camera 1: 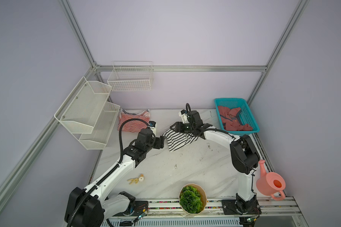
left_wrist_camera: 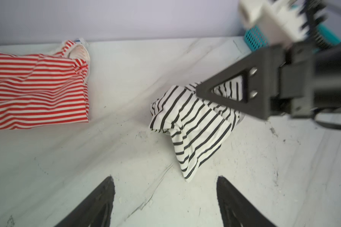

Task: Fold and stack tank tops
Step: Smooth out the tank top at the center of the table.

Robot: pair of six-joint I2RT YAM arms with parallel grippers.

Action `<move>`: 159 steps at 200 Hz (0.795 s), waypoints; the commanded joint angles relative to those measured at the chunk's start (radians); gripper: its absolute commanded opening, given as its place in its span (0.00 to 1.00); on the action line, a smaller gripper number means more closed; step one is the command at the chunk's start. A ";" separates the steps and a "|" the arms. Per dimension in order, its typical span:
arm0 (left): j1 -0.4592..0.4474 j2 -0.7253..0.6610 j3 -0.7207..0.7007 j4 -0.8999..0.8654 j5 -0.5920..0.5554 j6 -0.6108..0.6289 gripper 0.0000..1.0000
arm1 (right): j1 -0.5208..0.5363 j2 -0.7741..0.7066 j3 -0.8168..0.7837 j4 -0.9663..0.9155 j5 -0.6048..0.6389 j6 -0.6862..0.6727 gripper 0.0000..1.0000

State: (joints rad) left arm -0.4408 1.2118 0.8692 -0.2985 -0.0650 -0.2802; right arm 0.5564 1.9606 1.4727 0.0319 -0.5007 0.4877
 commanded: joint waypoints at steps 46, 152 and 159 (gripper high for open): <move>-0.050 0.314 0.207 -0.172 0.105 -0.103 0.64 | -0.127 -0.091 -0.146 -0.032 0.072 -0.032 0.50; -0.065 0.616 0.391 -0.177 0.173 -0.237 0.51 | -0.179 -0.117 -0.239 -0.003 0.063 -0.046 0.50; -0.065 0.624 0.394 -0.180 0.177 -0.242 0.48 | -0.181 -0.117 -0.241 -0.003 0.061 -0.046 0.50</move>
State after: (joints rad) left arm -0.4999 1.8191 1.1721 -0.4786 0.0765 -0.4915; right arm 0.3859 1.8900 1.2442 0.0132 -0.4412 0.4572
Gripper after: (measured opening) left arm 0.511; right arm 0.502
